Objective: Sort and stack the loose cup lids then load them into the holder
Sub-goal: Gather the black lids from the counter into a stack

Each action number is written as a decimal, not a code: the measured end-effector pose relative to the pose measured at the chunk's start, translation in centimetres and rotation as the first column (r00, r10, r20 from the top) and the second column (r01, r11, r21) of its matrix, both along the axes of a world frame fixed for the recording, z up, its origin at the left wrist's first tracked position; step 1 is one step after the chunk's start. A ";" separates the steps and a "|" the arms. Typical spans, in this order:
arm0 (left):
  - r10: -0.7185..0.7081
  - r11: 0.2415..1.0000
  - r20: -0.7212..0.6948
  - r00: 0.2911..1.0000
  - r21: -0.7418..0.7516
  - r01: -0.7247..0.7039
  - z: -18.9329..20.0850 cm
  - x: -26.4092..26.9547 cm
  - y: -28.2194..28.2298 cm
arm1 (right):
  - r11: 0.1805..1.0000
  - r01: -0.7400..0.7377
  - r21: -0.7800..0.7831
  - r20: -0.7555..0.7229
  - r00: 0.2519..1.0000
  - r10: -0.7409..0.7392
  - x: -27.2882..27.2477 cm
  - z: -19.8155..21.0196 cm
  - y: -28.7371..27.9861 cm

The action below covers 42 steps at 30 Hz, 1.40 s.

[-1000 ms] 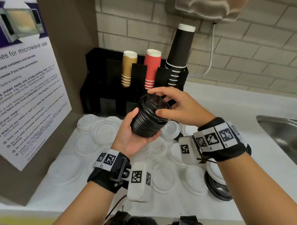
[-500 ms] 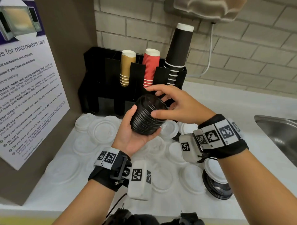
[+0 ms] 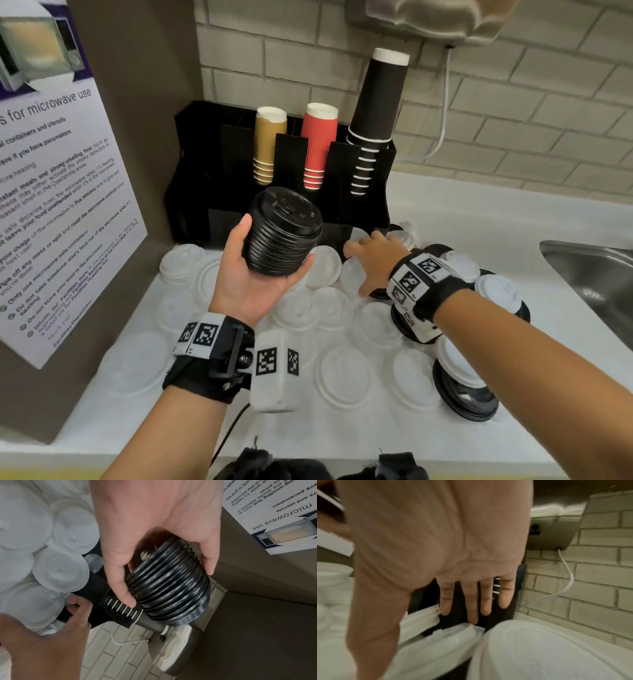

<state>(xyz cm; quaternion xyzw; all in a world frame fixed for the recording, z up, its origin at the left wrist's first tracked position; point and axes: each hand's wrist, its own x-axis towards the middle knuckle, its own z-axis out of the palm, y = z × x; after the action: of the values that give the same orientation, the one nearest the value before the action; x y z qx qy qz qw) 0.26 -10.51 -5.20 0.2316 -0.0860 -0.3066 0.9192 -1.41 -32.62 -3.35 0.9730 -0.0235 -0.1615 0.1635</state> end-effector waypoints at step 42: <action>0.033 0.999 0.074 0.997 0.039 -0.036 -0.3 1.2 2.4 | 0.962 0.215 0.167 -0.123 0.973 -0.196 -0.8 4.0 -2.7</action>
<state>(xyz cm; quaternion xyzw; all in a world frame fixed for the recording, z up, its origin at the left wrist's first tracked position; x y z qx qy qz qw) 1.49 -8.14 -5.47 0.2626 -0.1094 -0.2837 0.9157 -2.22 -35.36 0.63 0.9661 -0.1012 -0.2299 0.0589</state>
